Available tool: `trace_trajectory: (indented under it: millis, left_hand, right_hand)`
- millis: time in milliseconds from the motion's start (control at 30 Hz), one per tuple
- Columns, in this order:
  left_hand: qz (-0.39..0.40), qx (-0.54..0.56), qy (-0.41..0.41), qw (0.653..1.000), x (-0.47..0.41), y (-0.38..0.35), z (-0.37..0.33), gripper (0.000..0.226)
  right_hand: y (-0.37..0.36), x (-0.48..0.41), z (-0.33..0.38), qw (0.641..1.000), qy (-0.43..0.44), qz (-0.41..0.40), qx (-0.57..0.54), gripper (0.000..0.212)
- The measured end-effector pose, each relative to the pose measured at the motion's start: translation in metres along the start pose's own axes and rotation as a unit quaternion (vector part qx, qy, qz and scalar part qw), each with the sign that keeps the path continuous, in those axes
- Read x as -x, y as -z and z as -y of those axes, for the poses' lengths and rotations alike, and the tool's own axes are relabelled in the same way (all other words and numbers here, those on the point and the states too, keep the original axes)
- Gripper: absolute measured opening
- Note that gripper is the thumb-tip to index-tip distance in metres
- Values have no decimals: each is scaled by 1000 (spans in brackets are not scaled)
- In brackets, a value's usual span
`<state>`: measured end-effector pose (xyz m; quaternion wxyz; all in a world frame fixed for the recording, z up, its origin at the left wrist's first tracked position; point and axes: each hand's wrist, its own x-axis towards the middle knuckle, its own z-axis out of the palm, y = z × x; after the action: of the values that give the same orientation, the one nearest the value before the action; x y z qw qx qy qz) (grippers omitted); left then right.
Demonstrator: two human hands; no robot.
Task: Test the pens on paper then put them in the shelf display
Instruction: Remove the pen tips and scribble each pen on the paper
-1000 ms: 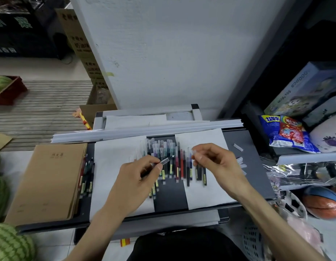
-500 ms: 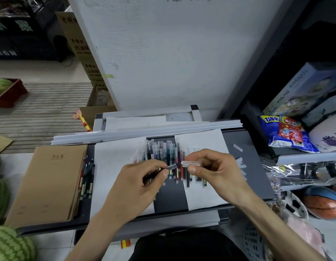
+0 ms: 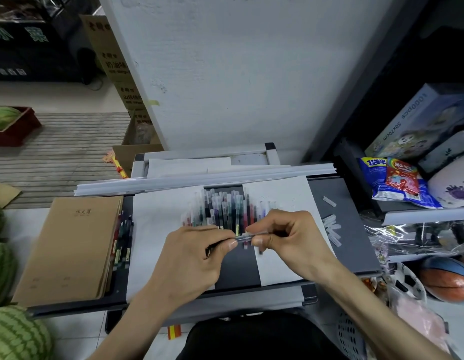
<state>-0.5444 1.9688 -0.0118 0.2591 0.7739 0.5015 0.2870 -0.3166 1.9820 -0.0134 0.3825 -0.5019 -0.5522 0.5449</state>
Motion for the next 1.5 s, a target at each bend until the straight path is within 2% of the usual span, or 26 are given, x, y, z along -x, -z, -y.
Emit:
trace_trajectory:
  millis: [167,367,467,567,700,900,1000,1067,1267,1500]
  left_hand:
    - [-15,-33,-16,999,-3,-10,1,25]
    - [-17,-20,-25,999,0,-25,8,21]
    - [-31,35,15,999,2,-33,11,24]
    - [-25,96,57,993,0,-43,11,22]
    - [-15,116,77,990,-3,-49,14,15]
    - [41,47,151,986,-2,-49,35,37]
    - [20,-26,253,967,2,-35,75,47]
    - [-10,-60,324,944,7,-23,107,47]
    - [-30,-213,414,885,25,12,181,19]
    - [3,-254,454,854,25,15,209,19]
  right_hand:
    - [-4,1,-9,999,-6,-36,-15,15]
    - [-1,-1,-22,997,-37,-33,-56,20]
    - [-4,0,-28,990,-61,-37,-125,4]
    - [-23,3,-36,967,-103,-59,-224,24]
    - [-44,7,-50,956,-117,-80,-255,21]
    - [-31,-9,-75,966,-147,-136,-162,25]
    - [-1,-21,-88,970,-172,-144,-95,17]
    - [21,-27,-98,969,-187,-165,-4,18]
    - [60,-53,-122,927,-212,-171,257,22]
    - [70,-73,-144,872,-254,-163,385,43]
